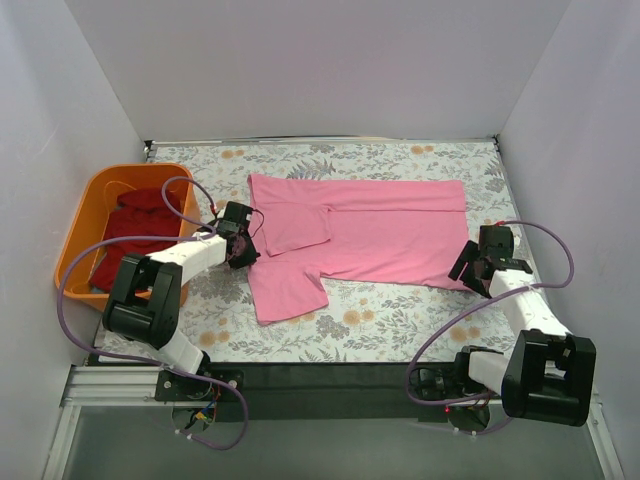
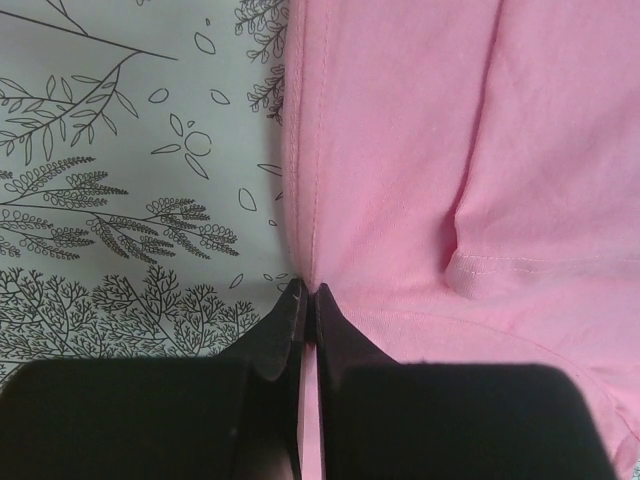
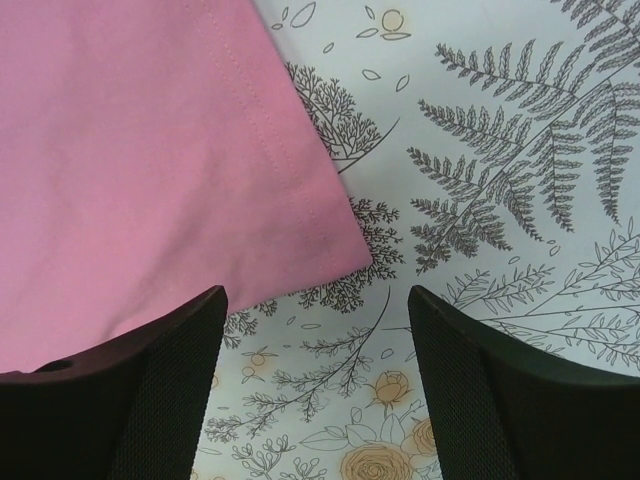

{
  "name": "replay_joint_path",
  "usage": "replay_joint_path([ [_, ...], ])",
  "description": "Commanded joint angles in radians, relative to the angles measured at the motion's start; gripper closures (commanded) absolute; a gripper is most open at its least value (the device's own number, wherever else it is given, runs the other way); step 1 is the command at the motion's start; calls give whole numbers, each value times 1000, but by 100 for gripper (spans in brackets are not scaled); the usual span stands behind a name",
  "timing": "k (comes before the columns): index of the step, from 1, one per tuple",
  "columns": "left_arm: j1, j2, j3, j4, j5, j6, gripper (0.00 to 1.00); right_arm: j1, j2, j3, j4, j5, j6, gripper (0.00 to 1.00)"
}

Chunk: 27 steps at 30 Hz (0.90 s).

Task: Fold and stack the t-shirts
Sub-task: Fold the tshirt

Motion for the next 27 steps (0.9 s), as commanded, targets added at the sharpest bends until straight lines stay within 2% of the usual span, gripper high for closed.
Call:
replay_joint_path([
  [1, -5, 6, -6, -60, -16, 16, 100, -11, 9, -21, 69, -12, 24, 34],
  [18, -6, -4, -10, -73, -20, 22, 100, -48, 71, -75, 187, -24, 28, 50],
  [27, -6, -13, -19, -74, -19, 27, 100, -48, 71, -86, 198, -46, 21, 70],
])
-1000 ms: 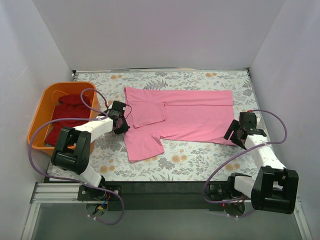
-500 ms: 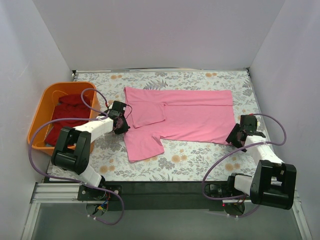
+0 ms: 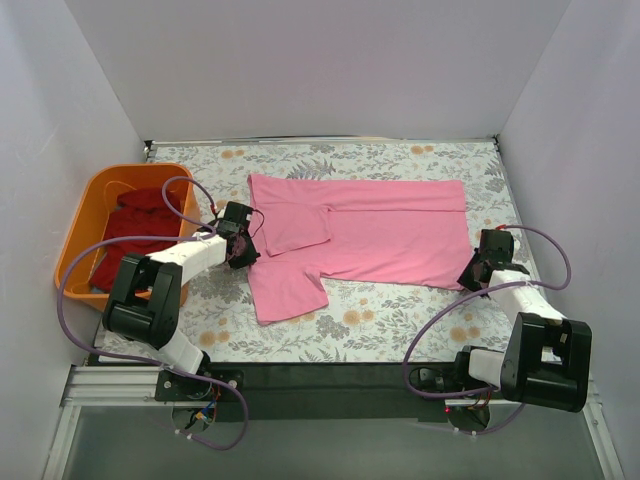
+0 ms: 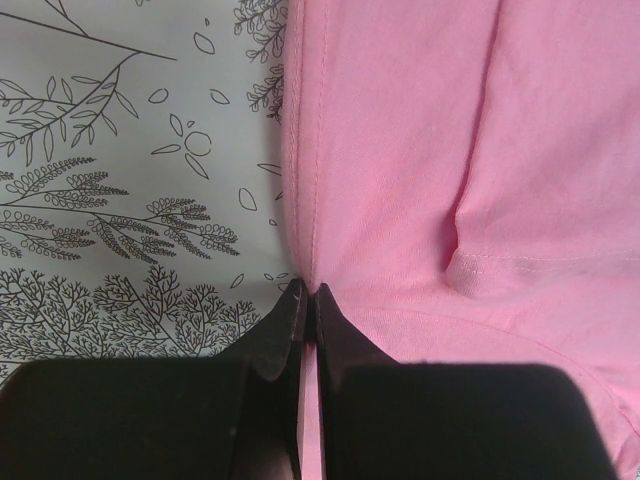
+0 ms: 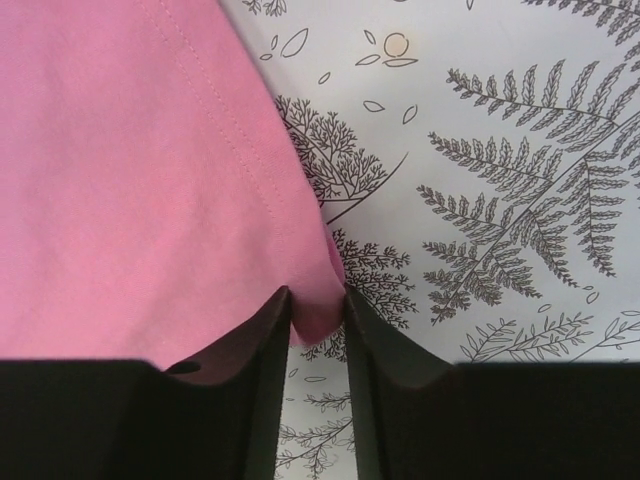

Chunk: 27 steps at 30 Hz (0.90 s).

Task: Fold and stack the t-shirts
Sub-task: Fold the tshirt

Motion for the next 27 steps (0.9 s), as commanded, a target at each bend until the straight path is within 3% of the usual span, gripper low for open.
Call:
replay_joint_path([
  [1, -4, -12, -21, -73, -17, 16, 100, -5, -16, -17, 19, -16, 3, 73],
  [7, -4, -41, -42, -101, -3, 2, 100, -5, -74, -20, -25, 0, 5, 99],
  [18, 19, -352, -141, -225, 12, -47, 100, -5, -232, 16, -274, -25, -3, 99],
  [27, 102, -307, 28, -311, 78, 1, 100, -3, -93, 232, -298, -59, -75, 99],
])
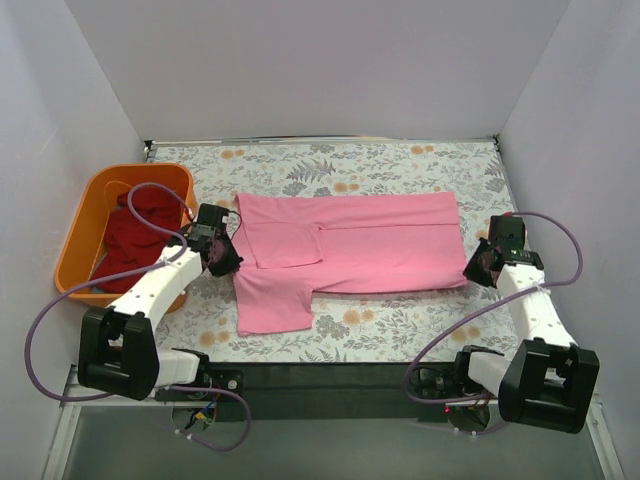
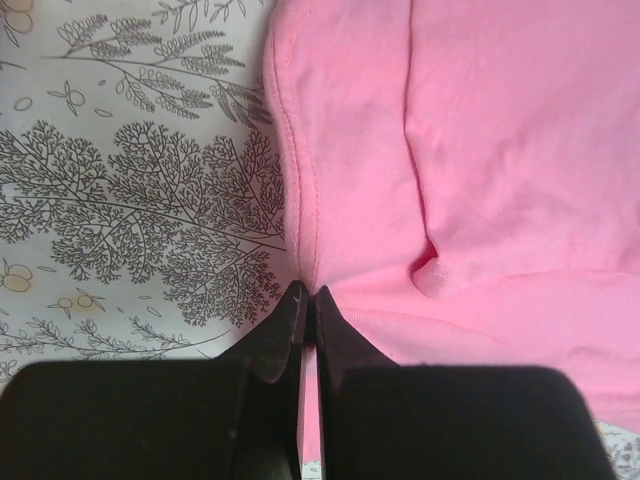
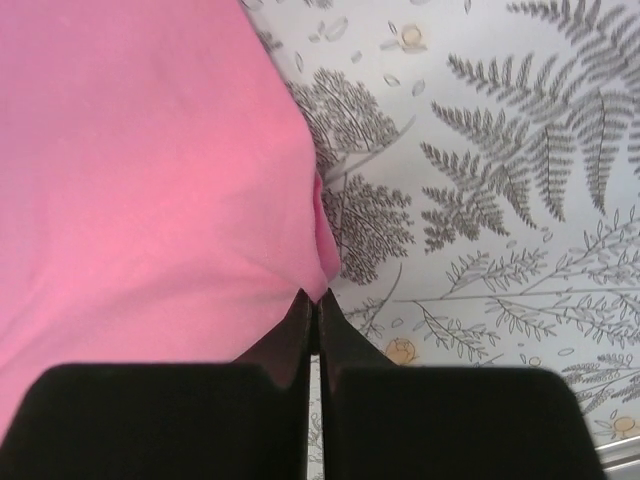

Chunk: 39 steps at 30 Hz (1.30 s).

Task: Fold and stack the t-shirts
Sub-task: Fold the tshirt

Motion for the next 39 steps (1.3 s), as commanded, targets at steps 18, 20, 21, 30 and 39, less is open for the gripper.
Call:
replay_joint_path([
  [18, 110, 226, 231, -31, 222, 52, 100, -3, 439, 449, 12, -96, -142, 99],
  [20, 116, 248, 247, -29, 241, 49, 100, -2, 480, 481, 11, -102, -147, 99],
  [21, 119, 265, 254, -26, 251, 48, 100, -3, 493, 489, 9, -102, -148, 99],
  [30, 155, 358, 328, -19, 297, 43, 100, -3, 603, 564, 14, -86, -152, 99],
  [39, 158, 320, 374, -48, 315, 36, 100, -3, 611, 603, 14, -105, -145, 98],
])
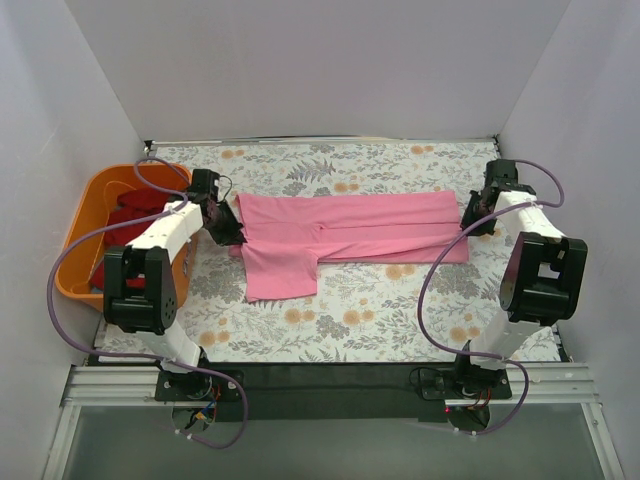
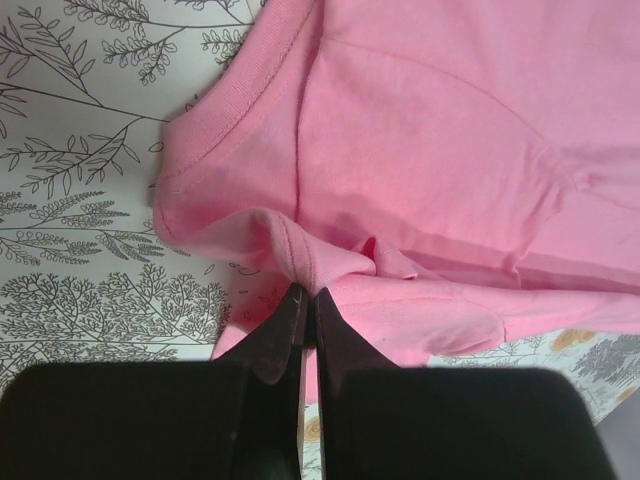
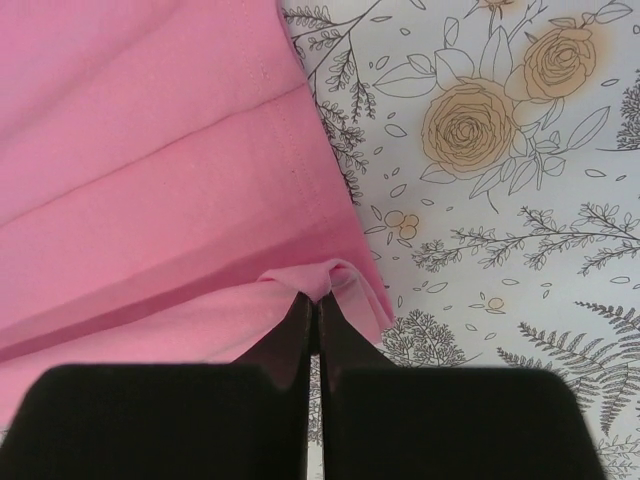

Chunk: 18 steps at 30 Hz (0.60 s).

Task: Fold and stack the t-shirts
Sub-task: Fold the tshirt

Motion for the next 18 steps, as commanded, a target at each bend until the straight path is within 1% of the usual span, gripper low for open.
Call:
replay_joint_path([
  [1, 8, -61, 26, -18, 19, -9, 100, -4, -14, 59, 12, 0, -5, 98],
  [13, 25, 60, 37, 48, 36, -30, 100, -4, 87, 99, 37, 2, -4, 98],
  [18, 27, 96, 46, 80, 44, -41, 100, -4, 150, 114, 47, -19, -2, 95],
])
